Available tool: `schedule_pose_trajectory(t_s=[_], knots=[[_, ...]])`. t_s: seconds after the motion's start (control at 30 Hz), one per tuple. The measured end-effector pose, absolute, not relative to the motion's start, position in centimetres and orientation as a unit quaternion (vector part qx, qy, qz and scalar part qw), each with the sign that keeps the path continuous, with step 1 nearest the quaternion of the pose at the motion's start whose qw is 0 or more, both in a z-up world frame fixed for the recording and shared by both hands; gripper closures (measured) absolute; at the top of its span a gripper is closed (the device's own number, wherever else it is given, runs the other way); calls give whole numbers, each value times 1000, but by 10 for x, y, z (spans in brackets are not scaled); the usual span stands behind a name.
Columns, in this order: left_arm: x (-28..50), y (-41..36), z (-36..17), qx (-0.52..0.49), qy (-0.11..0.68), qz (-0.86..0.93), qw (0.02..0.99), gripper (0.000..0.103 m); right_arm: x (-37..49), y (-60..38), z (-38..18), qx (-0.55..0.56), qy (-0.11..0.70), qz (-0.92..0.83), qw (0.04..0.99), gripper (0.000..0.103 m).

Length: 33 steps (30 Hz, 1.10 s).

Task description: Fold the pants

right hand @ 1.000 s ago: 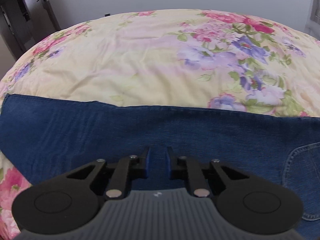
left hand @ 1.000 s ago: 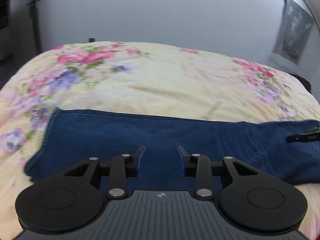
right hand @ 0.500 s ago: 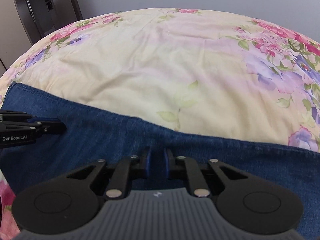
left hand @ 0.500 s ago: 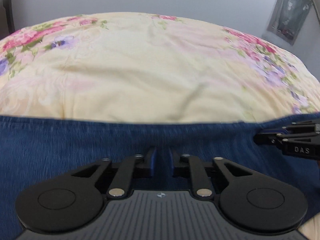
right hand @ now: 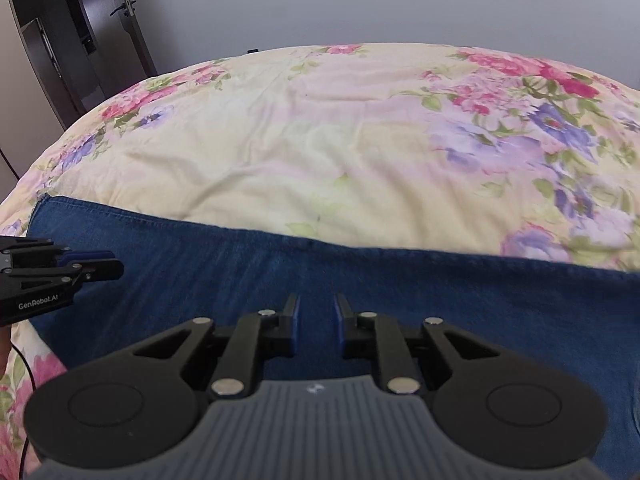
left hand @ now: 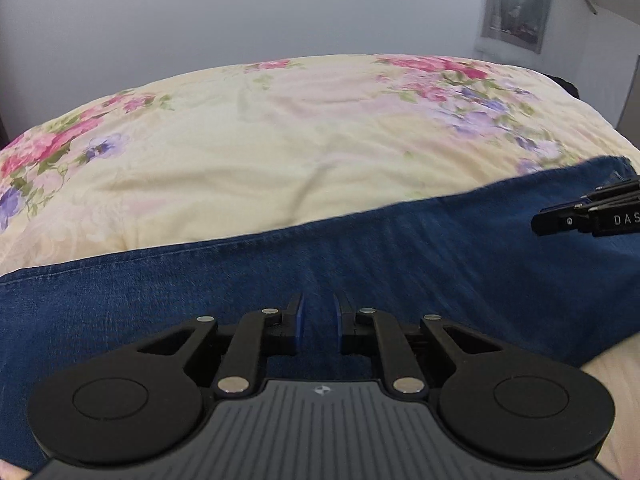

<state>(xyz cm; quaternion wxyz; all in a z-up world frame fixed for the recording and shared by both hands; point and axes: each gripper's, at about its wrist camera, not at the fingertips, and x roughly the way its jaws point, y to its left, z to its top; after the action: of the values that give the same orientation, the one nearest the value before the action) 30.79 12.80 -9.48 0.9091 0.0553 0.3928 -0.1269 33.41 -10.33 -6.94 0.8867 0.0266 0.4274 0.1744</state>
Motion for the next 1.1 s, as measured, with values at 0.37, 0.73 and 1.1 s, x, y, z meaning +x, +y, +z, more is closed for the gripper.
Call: schedule_pose_trajectory(t_s=[0.37,0.73,1.1], knots=[[262,109,-92,36,410,-114,904,87,192,-157,-75,-10,411,153,899,76],[262,154,-110,53,458,-41,886,87,189,-134,-98,-150,408,175,883,103],[259,172,-120,66,497,-41,864,96,198,-136,-101,-143,464,192,853,103]])
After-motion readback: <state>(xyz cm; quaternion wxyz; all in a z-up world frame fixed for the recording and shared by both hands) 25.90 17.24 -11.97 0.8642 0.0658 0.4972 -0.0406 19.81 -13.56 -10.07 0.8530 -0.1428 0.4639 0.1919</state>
